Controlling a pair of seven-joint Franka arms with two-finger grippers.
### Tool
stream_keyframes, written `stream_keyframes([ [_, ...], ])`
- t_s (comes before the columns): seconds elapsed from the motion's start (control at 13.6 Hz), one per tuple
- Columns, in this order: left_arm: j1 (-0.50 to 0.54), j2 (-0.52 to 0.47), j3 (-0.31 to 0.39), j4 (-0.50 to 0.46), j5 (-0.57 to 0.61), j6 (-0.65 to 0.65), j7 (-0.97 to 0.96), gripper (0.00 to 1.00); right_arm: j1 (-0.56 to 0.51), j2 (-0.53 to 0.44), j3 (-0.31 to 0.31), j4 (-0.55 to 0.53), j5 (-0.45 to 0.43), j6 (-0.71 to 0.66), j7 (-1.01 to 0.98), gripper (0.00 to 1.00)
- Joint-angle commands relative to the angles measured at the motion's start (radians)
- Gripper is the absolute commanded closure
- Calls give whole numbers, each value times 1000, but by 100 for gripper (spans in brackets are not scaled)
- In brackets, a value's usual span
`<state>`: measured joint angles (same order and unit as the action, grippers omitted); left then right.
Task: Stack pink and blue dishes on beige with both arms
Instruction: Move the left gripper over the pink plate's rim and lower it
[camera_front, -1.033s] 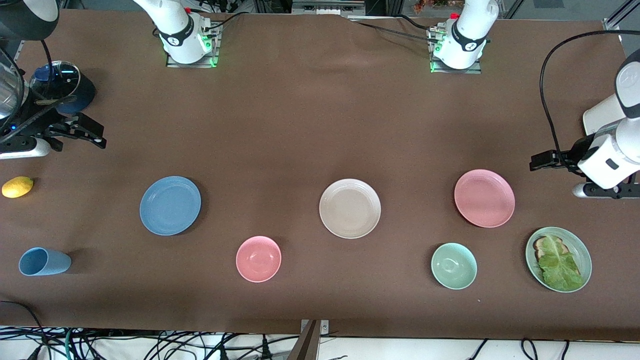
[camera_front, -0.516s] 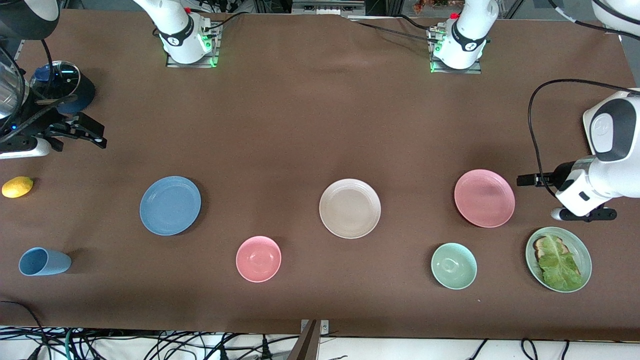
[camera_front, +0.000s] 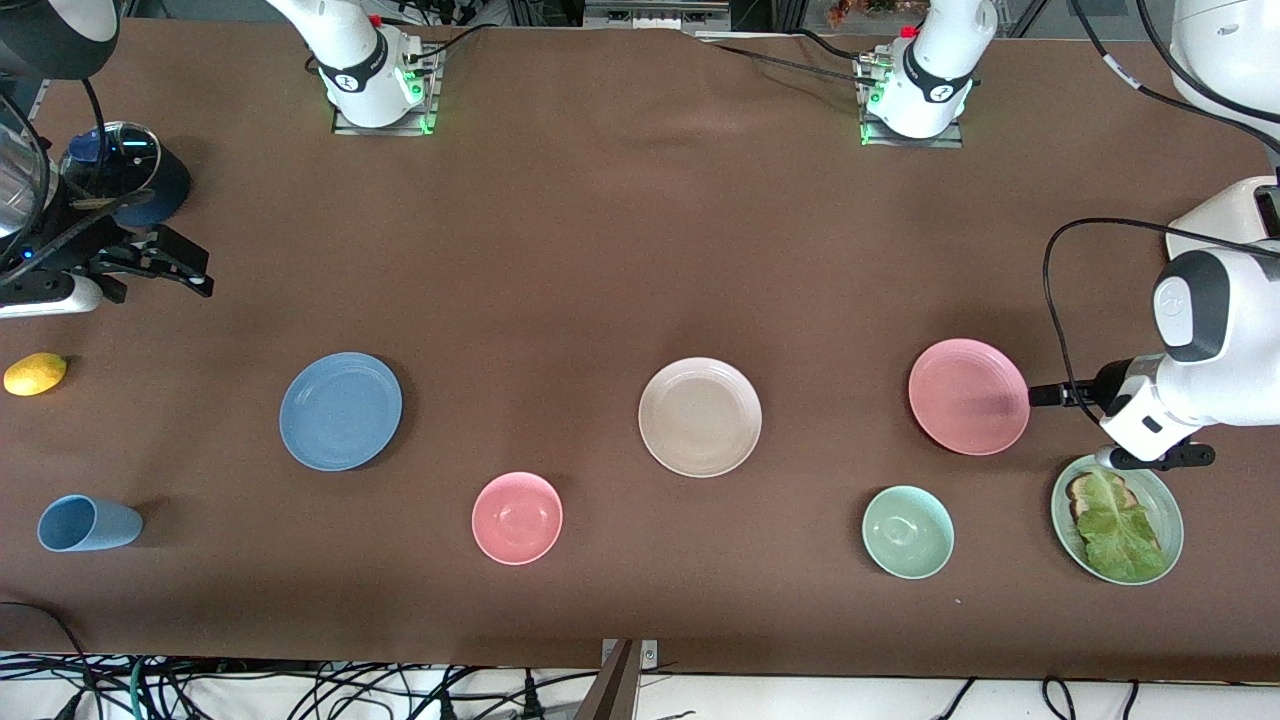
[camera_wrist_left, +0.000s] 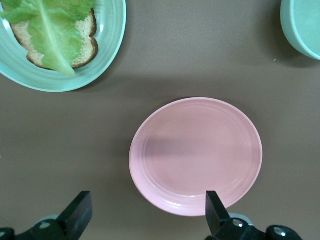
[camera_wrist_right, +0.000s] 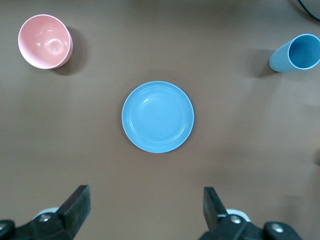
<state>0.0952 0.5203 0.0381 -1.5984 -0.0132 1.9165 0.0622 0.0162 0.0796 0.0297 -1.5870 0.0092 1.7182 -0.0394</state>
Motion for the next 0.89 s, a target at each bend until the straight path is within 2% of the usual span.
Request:
stream_keyframes([
  [0.0,1,-19,-3,-83,-10,100,15,0,-4,-11,4,2,18,-2,7,0],
  [0.52,18,-40,-3,-300,-1,378,63,0,-5,-9,1,1,23,-3,7,0],
  [0.81,38,-42,-4,-327,-1,407,93,0,-5,-8,1,1,23,-3,7,0],
])
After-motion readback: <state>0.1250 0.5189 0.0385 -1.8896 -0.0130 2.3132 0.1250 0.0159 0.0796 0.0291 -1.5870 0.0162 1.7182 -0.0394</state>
